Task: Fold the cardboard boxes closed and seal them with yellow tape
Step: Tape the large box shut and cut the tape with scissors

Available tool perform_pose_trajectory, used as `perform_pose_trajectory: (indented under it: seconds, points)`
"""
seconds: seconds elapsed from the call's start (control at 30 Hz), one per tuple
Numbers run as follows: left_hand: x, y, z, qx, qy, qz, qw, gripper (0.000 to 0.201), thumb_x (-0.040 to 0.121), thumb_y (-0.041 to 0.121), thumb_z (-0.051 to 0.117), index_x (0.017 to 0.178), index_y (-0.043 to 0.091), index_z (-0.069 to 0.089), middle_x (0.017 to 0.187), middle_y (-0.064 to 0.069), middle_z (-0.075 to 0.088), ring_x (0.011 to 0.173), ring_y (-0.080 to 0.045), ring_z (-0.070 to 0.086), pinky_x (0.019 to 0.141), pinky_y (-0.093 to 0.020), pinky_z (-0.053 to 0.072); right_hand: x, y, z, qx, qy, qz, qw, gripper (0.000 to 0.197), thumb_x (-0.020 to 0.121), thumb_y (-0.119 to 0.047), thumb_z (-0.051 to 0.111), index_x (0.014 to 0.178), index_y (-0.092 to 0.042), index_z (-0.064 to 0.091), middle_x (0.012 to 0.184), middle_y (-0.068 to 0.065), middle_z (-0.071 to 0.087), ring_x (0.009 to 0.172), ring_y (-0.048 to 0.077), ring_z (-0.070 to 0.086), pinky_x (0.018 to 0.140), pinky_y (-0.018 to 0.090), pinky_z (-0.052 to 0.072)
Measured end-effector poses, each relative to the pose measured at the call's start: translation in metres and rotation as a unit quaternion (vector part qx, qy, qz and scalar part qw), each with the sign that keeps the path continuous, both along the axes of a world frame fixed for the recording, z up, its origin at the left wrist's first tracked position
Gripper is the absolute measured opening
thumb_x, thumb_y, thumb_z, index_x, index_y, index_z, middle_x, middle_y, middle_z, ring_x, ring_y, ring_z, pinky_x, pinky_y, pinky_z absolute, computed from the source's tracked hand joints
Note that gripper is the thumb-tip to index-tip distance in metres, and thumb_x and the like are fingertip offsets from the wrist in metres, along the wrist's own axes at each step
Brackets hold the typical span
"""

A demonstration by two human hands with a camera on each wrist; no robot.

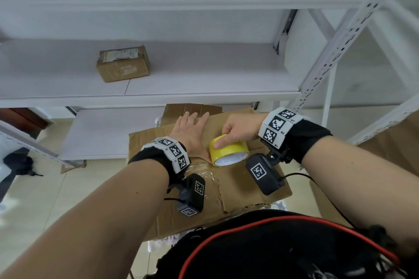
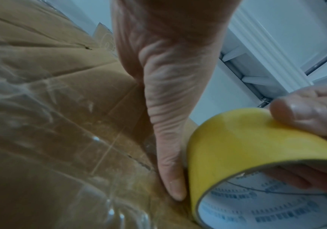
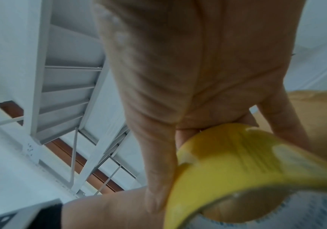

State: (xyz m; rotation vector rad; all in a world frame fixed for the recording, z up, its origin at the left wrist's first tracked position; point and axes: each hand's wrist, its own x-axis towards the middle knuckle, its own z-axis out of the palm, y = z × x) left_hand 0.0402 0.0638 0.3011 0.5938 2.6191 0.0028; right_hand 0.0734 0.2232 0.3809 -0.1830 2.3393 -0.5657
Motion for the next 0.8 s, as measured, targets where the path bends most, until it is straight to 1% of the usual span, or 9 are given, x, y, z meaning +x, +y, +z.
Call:
perform_pose_trajectory:
  seconds: [0.13, 0.17, 0.23, 0.3, 0.4, 0.47, 0.6, 0.73, 0.8]
  points:
    - [0.001, 0.001, 0.000, 0.005, -0.006, 0.003, 1.000, 0.145, 0.050, 0.074, 0.079, 0.154, 0.028, -0.011, 0.163, -0.009, -0.001, 0.150, -0.029, -0.009, 0.122, -0.045, -0.003, -0.002, -0.001, 0.004, 0.036, -0.007, 0.022, 0.999, 0.045, 0.084, -0.050, 0.063, 0.057, -0.020, 0.045, 0.060, -0.001, 0.038, 0.060, 0.016, 0.035, 0.052, 0.026, 0.026]
    - [0.001, 0.001, 0.000, 0.006, -0.007, 0.005, 1.000, 0.146, 0.049, 0.075, 0.078, 0.154, 0.029, -0.011, 0.163, -0.008, -0.002, 0.150, -0.029, -0.009, 0.122, -0.045, -0.004, -0.002, 0.000, 0.006, 0.049, -0.006, 0.028, 0.998, 0.044, 0.085, -0.050, 0.063, 0.059, -0.019, 0.046, 0.060, -0.001, 0.039, 0.059, 0.016, 0.036, 0.051, 0.026, 0.026]
    - [0.001, 0.000, 0.000, 0.010, -0.011, 0.010, 1.000, 0.147, 0.046, 0.076, 0.078, 0.154, 0.030, -0.011, 0.163, -0.007, -0.003, 0.150, -0.027, -0.011, 0.122, -0.045, -0.005, -0.003, 0.002, 0.009, 0.074, 0.001, 0.038, 0.997, 0.041, 0.085, -0.050, 0.062, 0.067, -0.015, 0.051, 0.062, -0.001, 0.040, 0.057, 0.014, 0.036, 0.051, 0.025, 0.027]
    - [0.001, -0.003, 0.000, 0.012, -0.015, 0.011, 1.000, 0.148, 0.045, 0.078, 0.077, 0.154, 0.030, -0.011, 0.163, -0.006, -0.004, 0.150, -0.026, -0.011, 0.122, -0.044, -0.006, -0.005, 0.006, 0.013, 0.096, 0.002, 0.040, 0.995, 0.039, 0.085, -0.051, 0.062, 0.075, -0.014, 0.056, 0.066, 0.000, 0.044, 0.060, 0.014, 0.039, 0.051, 0.025, 0.030]
    - [0.001, -0.004, 0.000, 0.008, -0.015, 0.009, 1.000, 0.147, 0.046, 0.079, 0.076, 0.154, 0.030, -0.012, 0.164, -0.005, -0.004, 0.150, -0.026, -0.011, 0.121, -0.044, -0.006, -0.005, 0.012, 0.015, 0.119, 0.001, 0.035, 0.992, 0.039, 0.083, -0.051, 0.064, 0.080, -0.012, 0.058, 0.068, 0.000, 0.047, 0.061, 0.014, 0.041, 0.052, 0.025, 0.031]
    - [0.001, -0.002, 0.000, 0.009, -0.014, 0.006, 1.000, 0.147, 0.047, 0.080, 0.075, 0.154, 0.030, -0.012, 0.164, -0.005, -0.004, 0.150, -0.026, -0.011, 0.122, -0.044, -0.006, -0.005, 0.011, 0.015, 0.135, 0.003, 0.037, 0.990, 0.041, 0.083, -0.050, 0.064, 0.077, -0.011, 0.057, 0.065, -0.001, 0.047, 0.058, 0.013, 0.041, 0.052, 0.024, 0.031]
    - [0.002, -0.001, 0.001, 0.010, -0.015, 0.007, 1.000, 0.147, 0.046, 0.079, 0.076, 0.154, 0.030, -0.011, 0.164, -0.006, -0.004, 0.150, -0.026, -0.010, 0.121, -0.044, -0.006, -0.004, 0.006, 0.018, 0.175, 0.009, 0.054, 0.983, 0.046, 0.084, -0.046, 0.065, 0.060, -0.012, 0.048, 0.059, 0.000, 0.043, 0.053, 0.014, 0.039, 0.050, 0.025, 0.030]
    - [0.001, -0.002, 0.003, 0.004, -0.022, 0.011, 1.000, 0.147, 0.046, 0.080, 0.076, 0.154, 0.031, -0.012, 0.164, -0.006, -0.004, 0.150, -0.026, -0.010, 0.120, -0.043, -0.007, 0.000, 0.002, 0.019, 0.215, 0.026, 0.063, 0.974, 0.043, 0.086, -0.045, 0.063, 0.062, -0.014, 0.047, 0.061, 0.000, 0.045, 0.053, 0.012, 0.041, 0.048, 0.024, 0.029]
    - [0.000, 0.001, 0.005, 0.000, -0.033, 0.014, 0.999, 0.147, 0.045, 0.080, 0.075, 0.154, 0.032, -0.012, 0.164, -0.005, -0.004, 0.150, -0.026, -0.010, 0.121, -0.044, -0.007, 0.002, 0.003, 0.019, 0.220, 0.032, 0.062, 0.973, 0.042, 0.086, -0.045, 0.063, 0.064, -0.014, 0.047, 0.062, 0.000, 0.046, 0.054, 0.012, 0.041, 0.048, 0.024, 0.029]
